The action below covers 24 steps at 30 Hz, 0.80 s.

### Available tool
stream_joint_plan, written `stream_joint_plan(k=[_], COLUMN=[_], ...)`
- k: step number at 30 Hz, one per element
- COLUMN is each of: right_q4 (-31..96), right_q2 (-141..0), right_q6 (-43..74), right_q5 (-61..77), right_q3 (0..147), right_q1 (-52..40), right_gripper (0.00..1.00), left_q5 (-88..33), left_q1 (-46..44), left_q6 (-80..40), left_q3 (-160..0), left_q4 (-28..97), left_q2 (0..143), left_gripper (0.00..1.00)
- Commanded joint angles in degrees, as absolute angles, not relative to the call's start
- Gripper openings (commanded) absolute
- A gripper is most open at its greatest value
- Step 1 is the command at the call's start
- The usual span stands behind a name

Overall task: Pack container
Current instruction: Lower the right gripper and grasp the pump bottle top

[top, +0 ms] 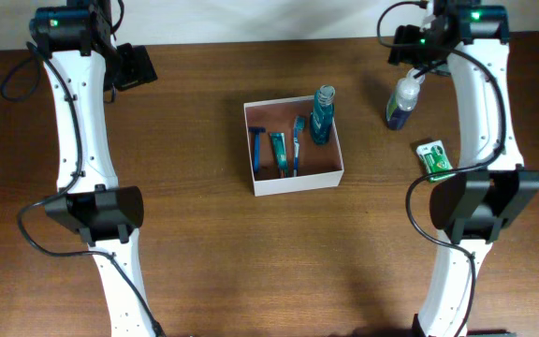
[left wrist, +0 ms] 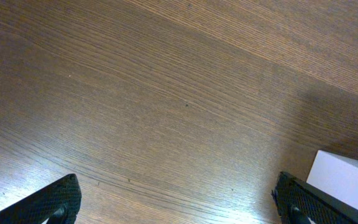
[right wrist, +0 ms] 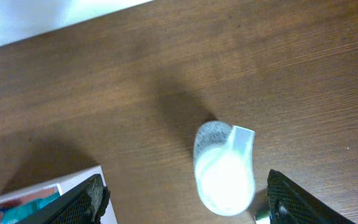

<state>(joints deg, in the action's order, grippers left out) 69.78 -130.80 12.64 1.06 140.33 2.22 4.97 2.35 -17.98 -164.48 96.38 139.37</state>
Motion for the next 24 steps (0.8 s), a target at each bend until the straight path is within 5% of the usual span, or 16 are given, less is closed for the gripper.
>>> stream_joint_plan(k=[1, 15, 24], right_q4=[68.47, 67.42, 67.37], right_q2=[-132.07, -136.46, -136.51], right_q6=[15.77, 17.72, 19.0], right_q5=[-3.95, -5.28, -6.94], right_q3=[140.03, 140.03, 140.03], right_q1=[1.17, 1.19, 1.19], right_gripper=[0.75, 0.75, 0.65], left_q5=[5.43, 5.43, 5.45], left_q1=[2.63, 2.63, 2.52], left_q6=[-17.69, -17.69, -17.69], left_q3=[-165.27, -165.27, -165.27], left_q4=[96.29, 96.29, 96.29], left_q2=[138.76, 138.76, 138.76], left_gripper=[0.99, 0.99, 0.99])
